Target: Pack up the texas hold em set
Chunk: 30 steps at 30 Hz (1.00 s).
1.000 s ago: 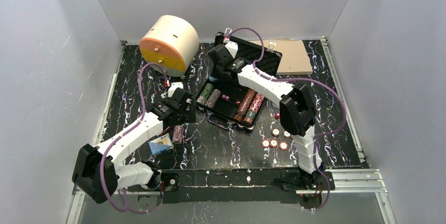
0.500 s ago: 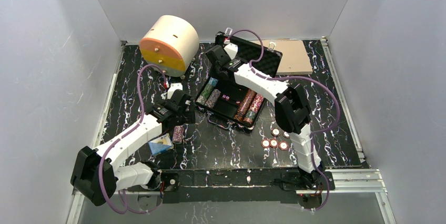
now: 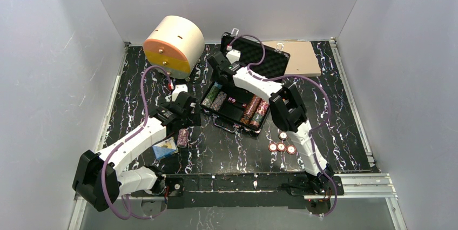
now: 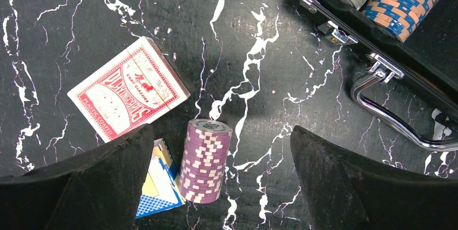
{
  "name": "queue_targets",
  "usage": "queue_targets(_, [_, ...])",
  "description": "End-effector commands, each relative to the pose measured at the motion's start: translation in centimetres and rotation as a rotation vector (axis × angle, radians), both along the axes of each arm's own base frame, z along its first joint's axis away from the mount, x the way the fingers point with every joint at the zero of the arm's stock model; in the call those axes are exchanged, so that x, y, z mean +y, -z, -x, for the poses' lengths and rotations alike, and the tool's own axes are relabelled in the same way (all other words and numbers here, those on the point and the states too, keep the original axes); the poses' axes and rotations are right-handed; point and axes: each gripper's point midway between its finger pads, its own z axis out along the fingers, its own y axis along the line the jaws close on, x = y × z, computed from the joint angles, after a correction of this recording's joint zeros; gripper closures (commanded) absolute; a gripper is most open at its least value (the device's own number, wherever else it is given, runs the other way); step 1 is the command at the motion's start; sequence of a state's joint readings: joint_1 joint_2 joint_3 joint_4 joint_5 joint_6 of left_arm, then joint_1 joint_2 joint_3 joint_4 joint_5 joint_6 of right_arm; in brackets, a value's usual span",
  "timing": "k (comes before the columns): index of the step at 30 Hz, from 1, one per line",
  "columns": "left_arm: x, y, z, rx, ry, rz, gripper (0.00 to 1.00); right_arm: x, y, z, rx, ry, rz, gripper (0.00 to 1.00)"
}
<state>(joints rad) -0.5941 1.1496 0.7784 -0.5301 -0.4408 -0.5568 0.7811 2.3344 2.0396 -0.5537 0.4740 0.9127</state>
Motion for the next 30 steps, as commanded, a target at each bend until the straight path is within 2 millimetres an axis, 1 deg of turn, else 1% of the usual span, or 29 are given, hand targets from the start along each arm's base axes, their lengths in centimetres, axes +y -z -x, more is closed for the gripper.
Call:
queue_targets(1, [0.6,-0.7,-0.1,-0.031,-0.013,-0.020,0.05,0.0,-1.2,-1.9,-0.056,0.025,0.019,0.35])
queue_targets(4, [0.7,-0.7,-0.1,-0.028,-0.012,-0.026,0.05,0.3,-0.8,-2.3,-0.060,0.005,0.014,0.44])
queue_targets(6, [0.7,-0.6,-0.1,-0.027,-0.012,-0.029,0.05,0.4,-0.4,-2.2,-0.048,-0.004,0.010,0.52])
queue_targets(9, [0.7,-0.6,-0.1,-0.025,-0.012,-0.031,0.05,0.4,0.2,-1.8,-0.029,-0.004,0.008,0.60])
queue_targets(11, [0.7,-0.5,-0.1,-0.023,-0.011,-0.032,0.05,0.6,0.3,-1.7,-0.010,-0.006,-0.016,0.71])
queue_targets(13, [0.7,-0.5,-0.1,-0.023,-0.010,-0.033,0.05,0.7,0.3,-1.4,0.031,0.002,-0.058,0.78])
queue_targets(15, [0.7,-0.5,-0.1,-0.023,-0.009,-0.034,0.05,1.0,0.5,-0.7,0.096,0.018,-0.103,0.82])
queue_targets(19, [0.8,-0.5,0.0,-0.023,-0.011,-0.034,0.05,1.3,0.9,0.9,0.226,0.052,-0.197,0.84])
queue_targets(23, [0.7,-0.5,0.0,-0.024,-0.009,-0.032,0.05,1.9,1.3,1.5,0.313,0.062,-0.279,0.85])
queue_targets(26, [0.8,-0.6,-0.1,-0.027,-0.008,-0.033,0.05,2.4,1.9,2.0,0.362,0.052,-0.306,0.85])
queue_targets(30, [0.8,-0.6,0.0,-0.026,-0.010,-0.033,0.05,2.5,2.9,2.8,0.413,0.048,-0.316,0.85])
